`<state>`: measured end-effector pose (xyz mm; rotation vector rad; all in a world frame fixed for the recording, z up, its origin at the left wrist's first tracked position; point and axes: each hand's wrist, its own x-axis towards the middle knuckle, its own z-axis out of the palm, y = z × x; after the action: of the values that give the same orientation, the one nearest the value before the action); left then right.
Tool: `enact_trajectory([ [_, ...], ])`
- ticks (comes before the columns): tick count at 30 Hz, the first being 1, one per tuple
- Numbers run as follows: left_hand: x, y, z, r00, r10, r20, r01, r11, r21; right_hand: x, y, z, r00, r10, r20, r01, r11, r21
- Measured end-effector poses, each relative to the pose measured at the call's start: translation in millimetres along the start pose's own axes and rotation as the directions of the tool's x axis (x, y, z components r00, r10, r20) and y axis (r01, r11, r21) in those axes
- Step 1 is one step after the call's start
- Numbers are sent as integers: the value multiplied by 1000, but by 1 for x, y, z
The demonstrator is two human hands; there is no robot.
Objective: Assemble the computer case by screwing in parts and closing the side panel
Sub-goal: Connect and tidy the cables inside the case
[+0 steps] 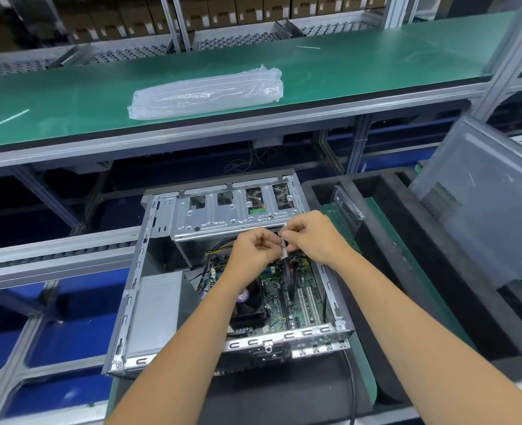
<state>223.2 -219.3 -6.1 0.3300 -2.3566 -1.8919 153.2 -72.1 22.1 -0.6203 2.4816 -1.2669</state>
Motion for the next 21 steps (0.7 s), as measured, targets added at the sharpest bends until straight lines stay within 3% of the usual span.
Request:
enact_trajectory([
  [5,2,6,-6,993,-110,-40,86,917,-390,-2,-6,3,995,-77,63,83,991,-107],
  [10,5,5,-6,989,-143,-40,90,794,-601,2,-13,6,979,-50,199,89,977,-195],
  [18,6,5,-4,990,-138,-9,93,712,-696,9,-18,14,968,31,250,42,959,-281],
  [21,6,8,-7,988,-147,-49,71,711,-699,9,-18,14,981,15,192,33,970,-242],
])
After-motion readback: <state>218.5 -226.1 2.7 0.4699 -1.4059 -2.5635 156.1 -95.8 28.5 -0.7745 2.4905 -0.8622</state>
